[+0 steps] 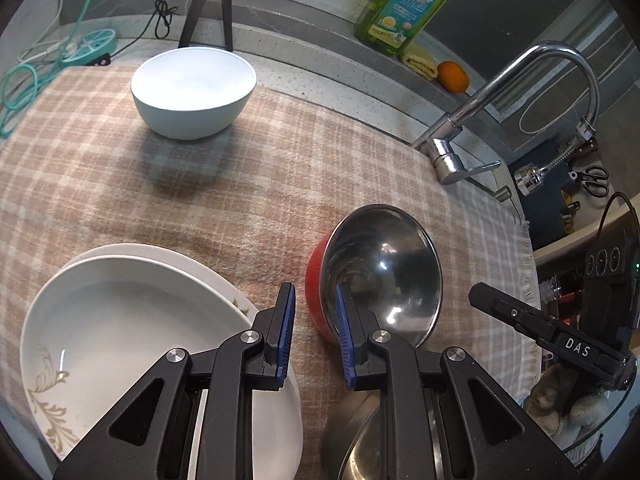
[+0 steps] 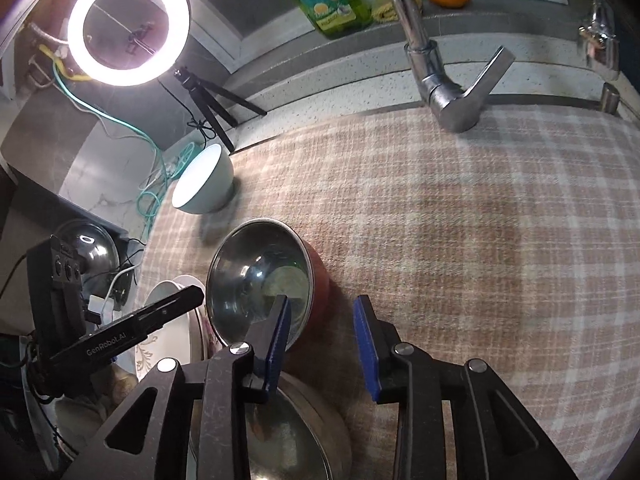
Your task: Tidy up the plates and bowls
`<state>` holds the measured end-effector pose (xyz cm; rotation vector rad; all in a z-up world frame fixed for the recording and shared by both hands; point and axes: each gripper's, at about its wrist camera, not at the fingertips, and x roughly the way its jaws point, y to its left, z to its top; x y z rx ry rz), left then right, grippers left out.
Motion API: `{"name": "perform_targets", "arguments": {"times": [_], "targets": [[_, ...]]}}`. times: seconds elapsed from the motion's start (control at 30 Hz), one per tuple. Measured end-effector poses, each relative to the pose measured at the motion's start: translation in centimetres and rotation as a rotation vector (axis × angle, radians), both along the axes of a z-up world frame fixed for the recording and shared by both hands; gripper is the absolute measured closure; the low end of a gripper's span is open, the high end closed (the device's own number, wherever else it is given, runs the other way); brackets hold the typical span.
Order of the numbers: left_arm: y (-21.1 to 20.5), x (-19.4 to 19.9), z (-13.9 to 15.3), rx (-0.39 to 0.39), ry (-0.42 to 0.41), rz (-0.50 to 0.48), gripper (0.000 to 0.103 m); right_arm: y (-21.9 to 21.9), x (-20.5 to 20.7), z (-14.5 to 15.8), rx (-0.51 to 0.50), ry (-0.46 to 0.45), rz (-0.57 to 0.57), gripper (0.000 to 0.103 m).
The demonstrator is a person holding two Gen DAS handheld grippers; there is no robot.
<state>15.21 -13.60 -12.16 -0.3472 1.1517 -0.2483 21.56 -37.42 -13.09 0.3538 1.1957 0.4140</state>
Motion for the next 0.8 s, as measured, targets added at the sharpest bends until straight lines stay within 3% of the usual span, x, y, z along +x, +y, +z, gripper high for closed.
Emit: {"name": "perform_targets", "arguments": {"times": [0.8], "targets": [[-0.8,1.5,-1.3,-0.006,0.032,-0.020,0.097,2.3,2.0,-1.9,-0.027,0.055,0.050,0.097]]}}
